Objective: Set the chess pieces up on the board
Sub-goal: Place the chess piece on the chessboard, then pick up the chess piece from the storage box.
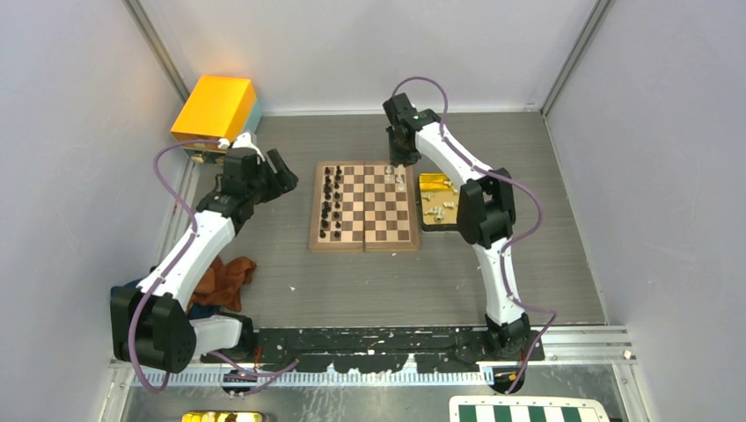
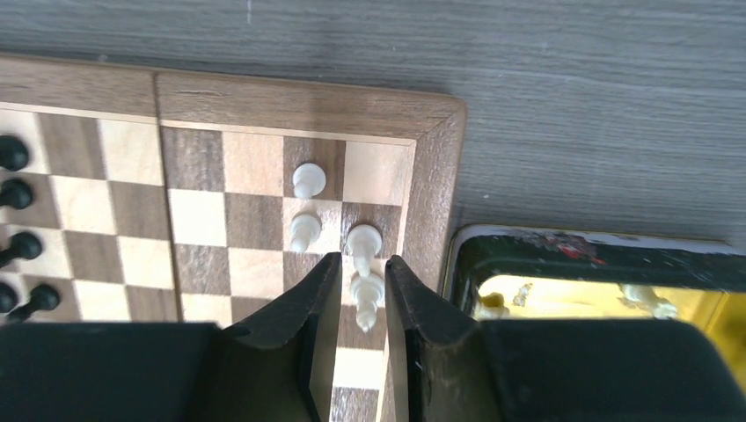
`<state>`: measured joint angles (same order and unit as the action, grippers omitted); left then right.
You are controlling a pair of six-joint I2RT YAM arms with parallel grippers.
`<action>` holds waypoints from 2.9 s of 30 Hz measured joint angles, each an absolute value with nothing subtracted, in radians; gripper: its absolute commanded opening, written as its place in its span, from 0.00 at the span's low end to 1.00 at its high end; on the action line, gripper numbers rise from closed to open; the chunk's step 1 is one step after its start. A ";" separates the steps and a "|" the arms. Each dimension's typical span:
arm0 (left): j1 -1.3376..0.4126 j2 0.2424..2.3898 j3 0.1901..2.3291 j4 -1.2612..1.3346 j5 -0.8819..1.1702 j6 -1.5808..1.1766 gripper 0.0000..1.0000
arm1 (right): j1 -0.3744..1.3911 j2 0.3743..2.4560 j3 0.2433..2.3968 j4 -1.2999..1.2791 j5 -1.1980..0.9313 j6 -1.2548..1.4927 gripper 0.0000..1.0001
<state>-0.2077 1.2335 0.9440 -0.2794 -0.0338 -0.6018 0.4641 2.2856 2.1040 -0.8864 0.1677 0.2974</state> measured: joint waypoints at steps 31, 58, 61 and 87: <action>-0.208 1.222 0.944 -0.280 -0.041 -0.602 0.71 | 0.238 1.853 1.470 -0.681 0.200 0.352 0.50; -0.208 1.259 0.944 -0.278 -0.044 -0.595 0.70 | 0.175 1.986 1.480 -0.613 0.173 0.370 0.45; -0.208 1.261 0.944 -0.278 -0.044 -0.594 0.71 | 0.173 1.991 1.483 -0.612 0.173 0.370 0.45; -0.208 1.279 0.944 -0.278 -0.044 -0.590 0.70 | 0.146 2.021 1.485 -0.579 0.173 0.369 0.39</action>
